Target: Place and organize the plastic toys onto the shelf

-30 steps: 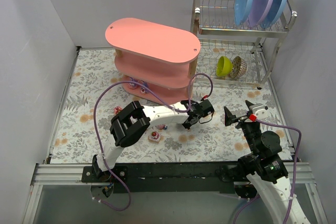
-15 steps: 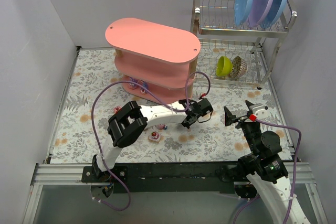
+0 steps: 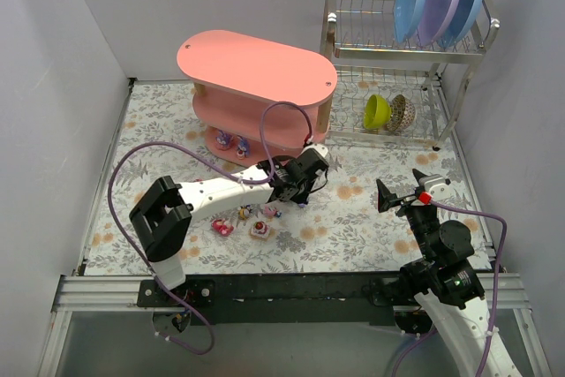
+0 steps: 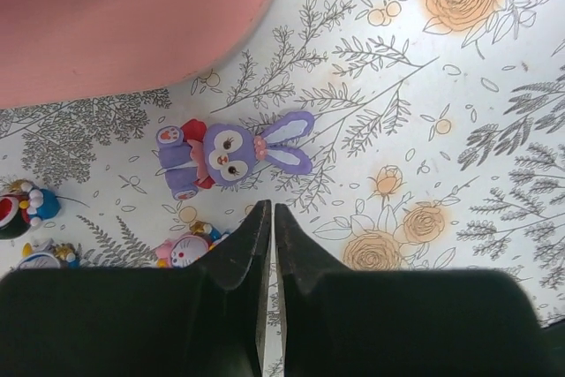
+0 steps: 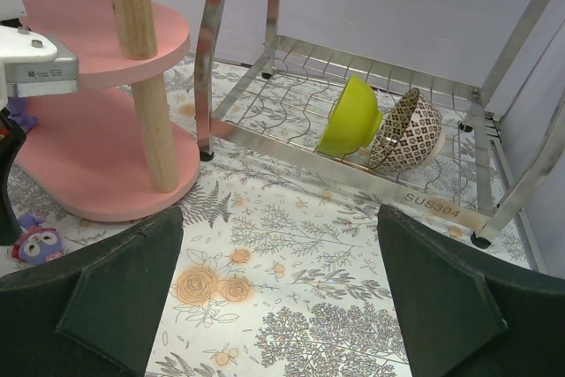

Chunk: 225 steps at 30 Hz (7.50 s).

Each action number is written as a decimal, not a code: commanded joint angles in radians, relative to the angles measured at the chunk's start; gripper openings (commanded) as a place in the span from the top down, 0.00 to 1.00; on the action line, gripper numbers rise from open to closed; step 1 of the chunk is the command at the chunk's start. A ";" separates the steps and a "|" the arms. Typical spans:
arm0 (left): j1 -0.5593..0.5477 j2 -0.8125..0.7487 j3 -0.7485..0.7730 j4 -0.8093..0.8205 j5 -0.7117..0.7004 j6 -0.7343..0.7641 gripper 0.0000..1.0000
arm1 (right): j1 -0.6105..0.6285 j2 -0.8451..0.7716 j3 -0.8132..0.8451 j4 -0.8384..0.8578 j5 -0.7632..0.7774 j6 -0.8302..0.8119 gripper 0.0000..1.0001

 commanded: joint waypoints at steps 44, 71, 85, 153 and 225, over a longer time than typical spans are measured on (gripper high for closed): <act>-0.130 0.448 0.333 -0.304 -0.280 0.155 0.69 | 0.007 -0.205 0.009 0.041 0.000 -0.001 0.02; -0.110 0.264 0.291 -0.249 -0.285 0.072 1.00 | 0.007 -0.205 0.010 0.038 0.005 0.000 0.02; 0.028 -0.211 -0.037 0.007 -0.213 -0.158 1.00 | 0.007 -0.205 0.012 0.038 0.002 0.002 0.02; 0.384 -0.307 -0.802 1.348 -0.084 -0.444 1.00 | 0.012 -0.205 -0.002 0.055 0.020 0.002 0.02; 0.065 -0.836 -0.771 0.252 0.024 -0.482 0.16 | 0.014 -0.205 0.001 0.050 0.034 0.007 0.02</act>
